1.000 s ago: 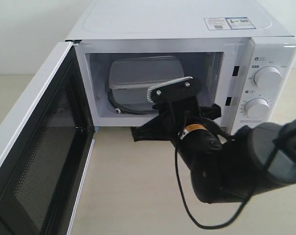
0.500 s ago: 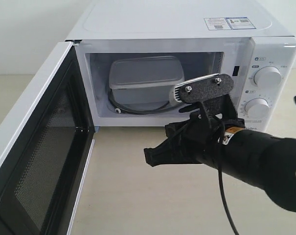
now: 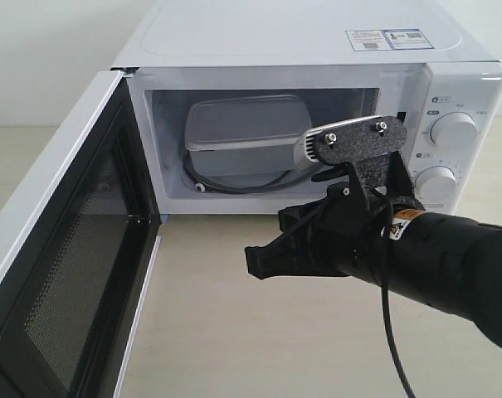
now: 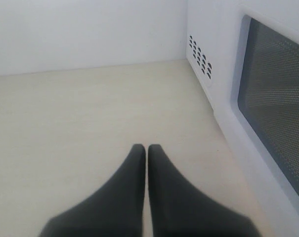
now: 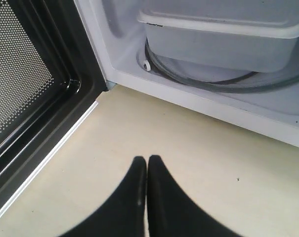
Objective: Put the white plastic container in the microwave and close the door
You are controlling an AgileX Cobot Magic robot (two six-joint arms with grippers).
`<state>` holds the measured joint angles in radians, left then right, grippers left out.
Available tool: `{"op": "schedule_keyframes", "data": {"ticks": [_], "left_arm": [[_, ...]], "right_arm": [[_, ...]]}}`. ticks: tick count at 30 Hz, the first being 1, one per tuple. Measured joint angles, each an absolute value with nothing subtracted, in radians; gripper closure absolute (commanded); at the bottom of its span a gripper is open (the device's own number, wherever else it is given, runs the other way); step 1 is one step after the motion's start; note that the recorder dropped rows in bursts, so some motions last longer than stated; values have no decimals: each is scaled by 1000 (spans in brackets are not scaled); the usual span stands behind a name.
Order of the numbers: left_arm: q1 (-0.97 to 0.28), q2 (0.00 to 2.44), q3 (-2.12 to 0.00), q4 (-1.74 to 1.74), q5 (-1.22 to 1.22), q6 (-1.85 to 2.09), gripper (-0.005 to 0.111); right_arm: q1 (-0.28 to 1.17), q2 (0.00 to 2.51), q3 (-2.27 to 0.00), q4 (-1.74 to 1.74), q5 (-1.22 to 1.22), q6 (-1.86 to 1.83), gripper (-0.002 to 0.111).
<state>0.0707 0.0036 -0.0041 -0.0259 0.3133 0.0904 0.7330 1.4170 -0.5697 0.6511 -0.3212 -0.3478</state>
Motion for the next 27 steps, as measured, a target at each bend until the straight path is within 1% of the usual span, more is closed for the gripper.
{"op": "schedule_keyframes", "data": {"ticks": [8,12,16,23,27], "left_arm": [[71,4,-4,-26,313,90,103],[71,4,-4,-26,313,90,103],[71,4,-4,-26,313,90,103],[71,4,-4,-26,313,90,103],[71,4,-4,-26,313,90,103]], "right_arm": [[733,1412,-570,649,-321,-351,108],[733,1375,-567,649,-317,-410,108],[733,1287,-567,649,-287,-494,108],[733,1066,-556,649,-124,-626,108],[686,922,-493,649,-109,-653,108]]}}
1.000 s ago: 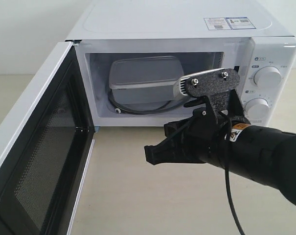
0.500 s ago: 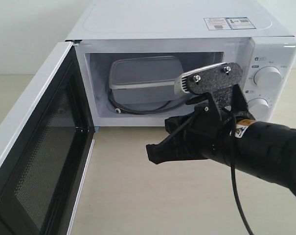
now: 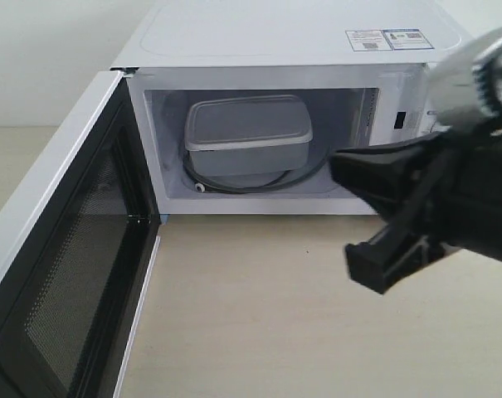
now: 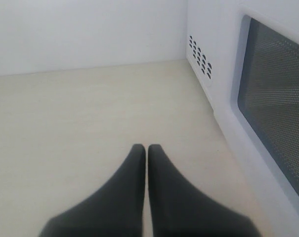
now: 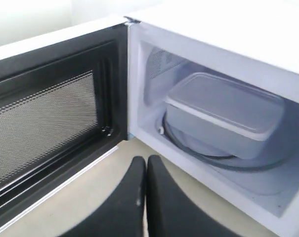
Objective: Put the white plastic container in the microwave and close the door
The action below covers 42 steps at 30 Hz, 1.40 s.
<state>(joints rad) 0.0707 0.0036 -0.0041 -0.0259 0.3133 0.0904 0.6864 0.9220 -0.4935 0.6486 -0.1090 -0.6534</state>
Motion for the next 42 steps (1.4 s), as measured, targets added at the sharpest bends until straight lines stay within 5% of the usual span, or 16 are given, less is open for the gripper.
{"op": "schedule_keyframes", "data": {"ticks": [20,32,42], "left_arm": [[71,4,-4,-26,313,90,103],[71,4,-4,-26,313,90,103],[71,4,-4,-26,313,90,103]], "right_arm": [[259,34,-5,652,-102,-539,108],[152,4,-5,656,-104,-407,108],[152,4,-5,548,164,-399,108]]}}
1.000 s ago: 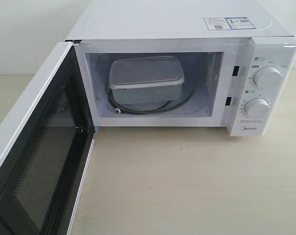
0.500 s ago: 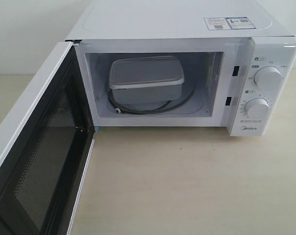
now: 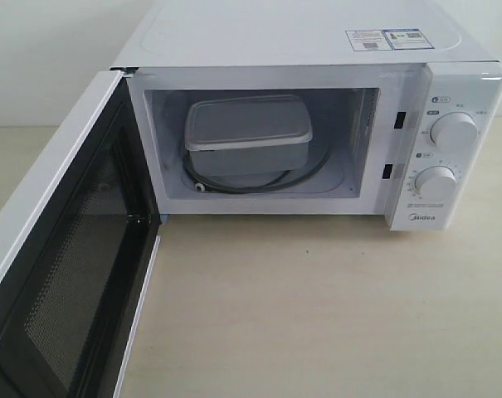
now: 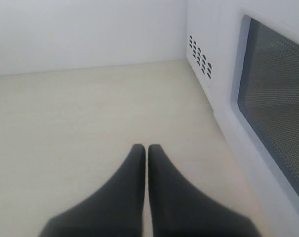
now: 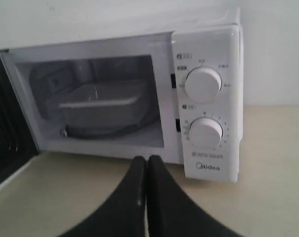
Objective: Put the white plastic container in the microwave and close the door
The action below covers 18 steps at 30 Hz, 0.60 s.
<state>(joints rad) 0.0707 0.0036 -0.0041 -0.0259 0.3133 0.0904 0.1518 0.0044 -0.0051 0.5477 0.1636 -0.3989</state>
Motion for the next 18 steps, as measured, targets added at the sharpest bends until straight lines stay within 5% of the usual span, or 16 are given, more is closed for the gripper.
{"op": "schedule_keyframes", "data": {"ticks": [9,18], "left_arm": [[71,4,-4,-26,313,90,103],[71,4,-4,-26,313,90,103]], "right_arm": [[152,4,-1,-20,322,153,108],[152,4,0,-93,341,222,108]]}}
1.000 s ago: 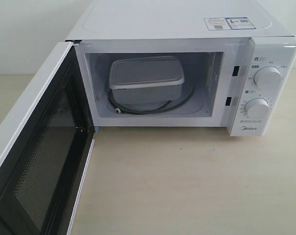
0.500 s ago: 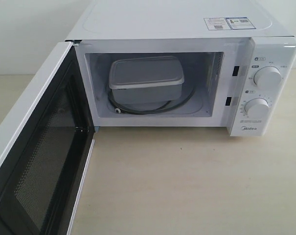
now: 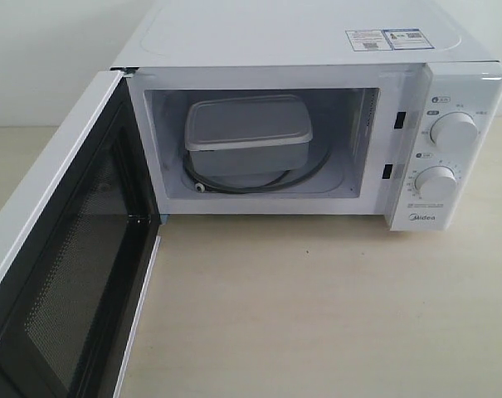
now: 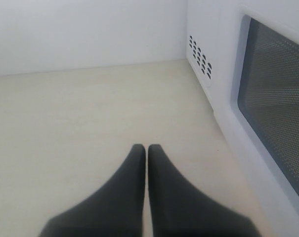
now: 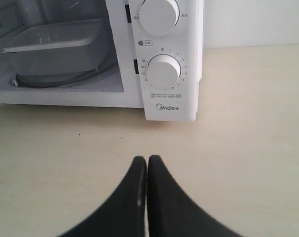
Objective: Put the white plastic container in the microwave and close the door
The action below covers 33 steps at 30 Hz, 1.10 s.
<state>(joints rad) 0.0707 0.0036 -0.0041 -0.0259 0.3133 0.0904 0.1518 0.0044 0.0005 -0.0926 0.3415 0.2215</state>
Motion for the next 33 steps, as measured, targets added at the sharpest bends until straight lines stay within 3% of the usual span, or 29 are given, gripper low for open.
{"op": "schedule_keyframes", "data": {"ticks": [33], "left_arm": [[71,4,-4,-26,313,90,103]], "right_arm": [[152,4,0,-101,369,183,108]]}}
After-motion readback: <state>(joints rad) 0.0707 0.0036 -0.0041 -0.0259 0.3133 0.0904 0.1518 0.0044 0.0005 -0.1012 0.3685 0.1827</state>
